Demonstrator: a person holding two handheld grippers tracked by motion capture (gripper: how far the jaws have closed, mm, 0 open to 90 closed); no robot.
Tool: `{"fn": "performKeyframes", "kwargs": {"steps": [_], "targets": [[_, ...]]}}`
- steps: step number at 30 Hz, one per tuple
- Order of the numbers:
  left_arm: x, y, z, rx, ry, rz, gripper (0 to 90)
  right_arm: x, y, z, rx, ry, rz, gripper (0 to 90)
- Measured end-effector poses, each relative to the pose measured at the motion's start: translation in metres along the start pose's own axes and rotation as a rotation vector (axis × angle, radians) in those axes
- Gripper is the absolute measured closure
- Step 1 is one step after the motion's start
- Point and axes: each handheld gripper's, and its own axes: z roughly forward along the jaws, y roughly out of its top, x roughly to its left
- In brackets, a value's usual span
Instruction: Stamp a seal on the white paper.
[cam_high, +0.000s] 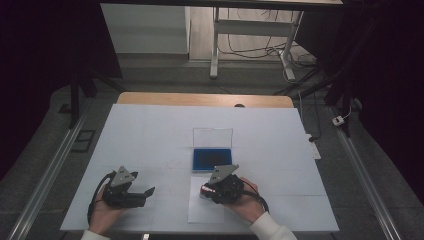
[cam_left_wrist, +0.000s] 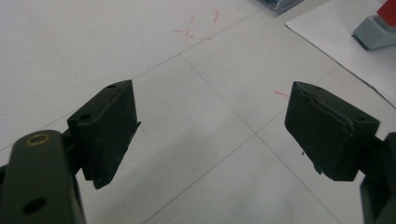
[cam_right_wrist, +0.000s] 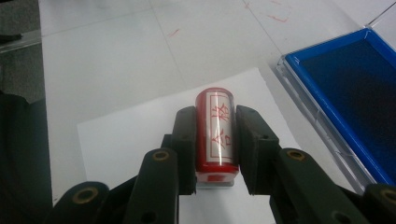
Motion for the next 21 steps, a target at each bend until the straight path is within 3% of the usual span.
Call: {"fn": "performKeyframes", "kwargs": {"steps": [21], "targets": [[-0.0007, -0.0006, 0.0010, 0.009, 0.001, 0.007, 17.5, -0.0015, 0.0013, 0.0025, 0.021, 0.006, 0.015, 69.1]]}}
